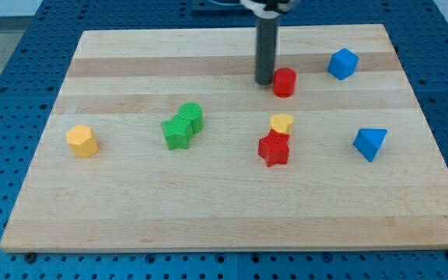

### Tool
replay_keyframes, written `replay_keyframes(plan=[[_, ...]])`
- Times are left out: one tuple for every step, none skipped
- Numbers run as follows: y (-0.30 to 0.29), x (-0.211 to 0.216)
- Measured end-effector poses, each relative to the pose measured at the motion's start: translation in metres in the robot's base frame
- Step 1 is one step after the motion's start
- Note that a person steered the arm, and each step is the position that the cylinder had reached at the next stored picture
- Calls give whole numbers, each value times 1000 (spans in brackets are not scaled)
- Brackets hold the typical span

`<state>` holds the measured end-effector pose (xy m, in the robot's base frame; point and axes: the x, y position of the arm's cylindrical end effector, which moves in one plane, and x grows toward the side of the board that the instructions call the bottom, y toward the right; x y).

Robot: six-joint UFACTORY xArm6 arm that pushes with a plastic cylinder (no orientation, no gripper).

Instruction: Push yellow hexagon left side of the red circle

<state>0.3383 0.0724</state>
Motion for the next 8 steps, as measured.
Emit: replay_keyframes(plan=[[11,4],[11,4],[15,-27],[50,-37],[71,-27],[71,-6],[67,3],[55,13]])
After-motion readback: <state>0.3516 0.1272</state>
